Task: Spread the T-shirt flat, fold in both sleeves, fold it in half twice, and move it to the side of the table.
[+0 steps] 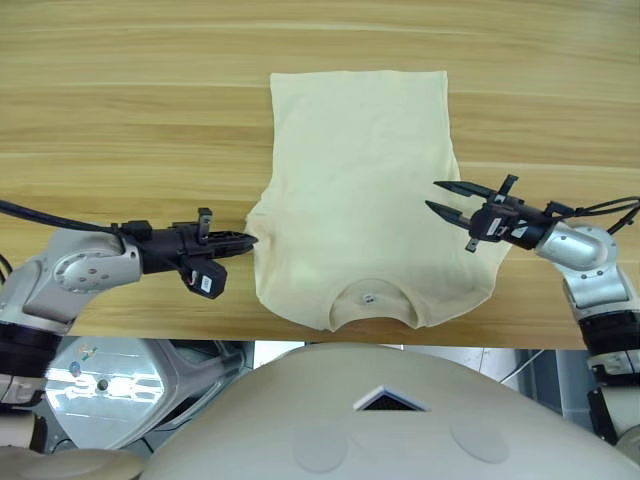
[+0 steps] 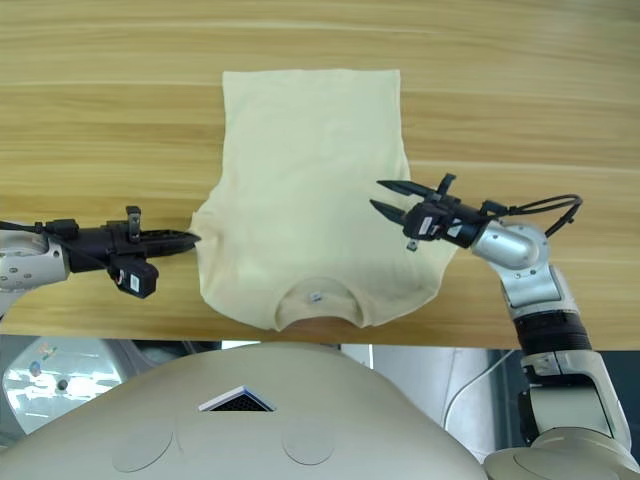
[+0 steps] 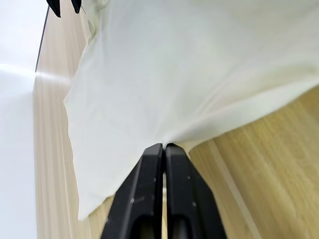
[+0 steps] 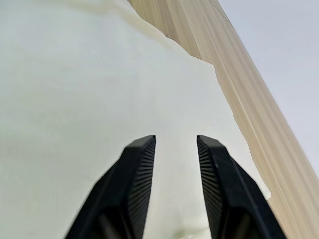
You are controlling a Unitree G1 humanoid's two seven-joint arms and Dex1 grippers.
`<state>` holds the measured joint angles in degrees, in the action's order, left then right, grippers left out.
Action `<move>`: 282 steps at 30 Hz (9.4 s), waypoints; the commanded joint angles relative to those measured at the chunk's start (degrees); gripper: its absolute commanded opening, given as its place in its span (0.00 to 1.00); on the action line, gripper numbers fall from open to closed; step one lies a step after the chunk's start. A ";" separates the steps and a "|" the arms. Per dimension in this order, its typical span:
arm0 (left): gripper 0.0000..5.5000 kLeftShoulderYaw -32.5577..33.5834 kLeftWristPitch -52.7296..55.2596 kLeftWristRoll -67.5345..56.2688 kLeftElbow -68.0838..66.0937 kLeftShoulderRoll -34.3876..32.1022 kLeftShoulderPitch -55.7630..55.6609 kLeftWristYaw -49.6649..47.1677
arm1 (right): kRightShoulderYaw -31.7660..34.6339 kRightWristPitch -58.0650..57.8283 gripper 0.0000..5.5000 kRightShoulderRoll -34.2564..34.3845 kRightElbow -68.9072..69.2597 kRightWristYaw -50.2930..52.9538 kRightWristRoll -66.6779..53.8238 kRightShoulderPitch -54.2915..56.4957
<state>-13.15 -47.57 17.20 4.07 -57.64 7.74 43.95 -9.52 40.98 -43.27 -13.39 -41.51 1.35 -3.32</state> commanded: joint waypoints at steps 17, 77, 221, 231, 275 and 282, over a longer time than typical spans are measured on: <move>0.00 -8.52 -8.19 11.48 -9.43 8.91 -9.01 -6.77 | -1.41 1.19 0.28 3.00 -2.80 -0.10 1.48 3.09; 0.49 -19.76 -2.26 8.39 -16.58 22.79 -20.72 -5.04 | -2.18 0.90 0.28 5.36 -3.07 -0.04 2.25 3.81; 0.98 0.59 -10.35 -9.38 -36.95 22.65 -21.42 -14.32 | 13.40 1.85 0.51 -10.72 -11.14 5.56 8.74 -18.92; 0.98 0.56 -10.23 -8.72 -36.80 22.65 -21.60 -14.33 | 9.53 2.27 0.51 -9.67 -13.01 6.46 9.66 -16.70; 0.98 0.23 -10.26 -6.26 -37.96 24.24 -22.18 -15.08 | 12.96 3.44 0.00 -12.78 -3.72 6.10 3.95 -15.54; 0.98 0.06 -10.49 -5.48 -39.02 24.72 -22.85 -15.34 | 10.23 2.58 0.00 -11.41 0.97 4.66 4.74 -11.16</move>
<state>-12.87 -58.31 11.09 -34.33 -33.07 -13.81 28.87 1.43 43.95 -54.85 -13.76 -36.18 5.83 -15.87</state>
